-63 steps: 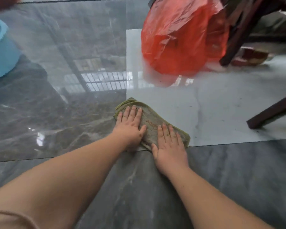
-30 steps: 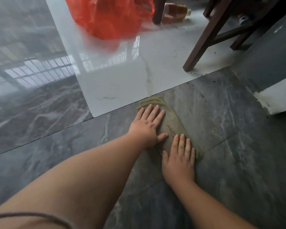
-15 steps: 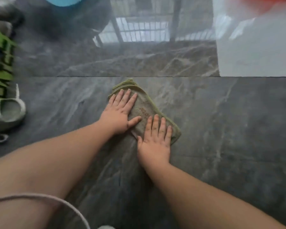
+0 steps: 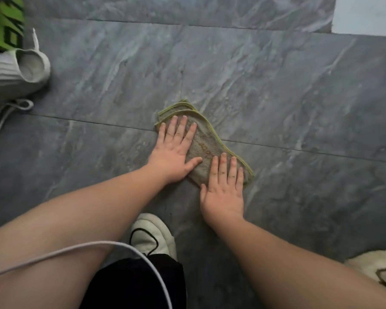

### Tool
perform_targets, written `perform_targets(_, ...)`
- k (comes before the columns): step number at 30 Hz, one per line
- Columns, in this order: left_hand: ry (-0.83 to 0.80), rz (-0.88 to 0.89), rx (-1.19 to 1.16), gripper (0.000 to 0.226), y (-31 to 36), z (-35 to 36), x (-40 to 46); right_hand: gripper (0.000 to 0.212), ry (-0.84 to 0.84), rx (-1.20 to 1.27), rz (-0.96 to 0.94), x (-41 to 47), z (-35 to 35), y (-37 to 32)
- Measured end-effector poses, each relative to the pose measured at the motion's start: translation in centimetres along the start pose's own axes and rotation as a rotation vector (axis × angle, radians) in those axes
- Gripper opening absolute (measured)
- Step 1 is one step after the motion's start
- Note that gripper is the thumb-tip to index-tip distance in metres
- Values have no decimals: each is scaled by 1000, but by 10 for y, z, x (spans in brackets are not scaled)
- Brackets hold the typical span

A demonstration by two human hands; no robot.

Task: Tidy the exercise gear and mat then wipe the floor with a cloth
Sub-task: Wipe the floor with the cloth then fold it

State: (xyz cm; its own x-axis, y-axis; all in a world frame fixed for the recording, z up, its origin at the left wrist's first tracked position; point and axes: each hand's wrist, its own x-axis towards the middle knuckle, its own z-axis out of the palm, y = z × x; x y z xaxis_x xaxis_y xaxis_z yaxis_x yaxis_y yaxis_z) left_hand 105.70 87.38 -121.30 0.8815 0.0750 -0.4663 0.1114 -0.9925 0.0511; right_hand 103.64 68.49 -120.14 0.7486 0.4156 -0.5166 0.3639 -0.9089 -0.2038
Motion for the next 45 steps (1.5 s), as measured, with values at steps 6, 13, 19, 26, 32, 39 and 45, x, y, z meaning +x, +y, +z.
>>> perform_targets(6,-22,268,15,93,135,-20,51,87,27,40,387,-27,-5,93)
perform_targets(13,20,411,55,89,269,-33,95,95,97,138,664,-37,-20,195)
perform_targets(19,79,389,-22,76,265,-31,100,80,240,211,754,-14,-23,199)
perform_targets(26,135,196,-145,70,207,-33,108,80,181,60,463,31,-57,208)
perform_targets(32,120,-213,-206,73,122,-31,86,80,123,-101,-67,102,-94,161)
perform_targets(39,48,-605,-361,80,98,-21,34,79,114,-220,-395,137,-96,107)
perform_targets(45,41,-543,-328,71,85,-40,36,76,169,-127,-366,128,-98,110)
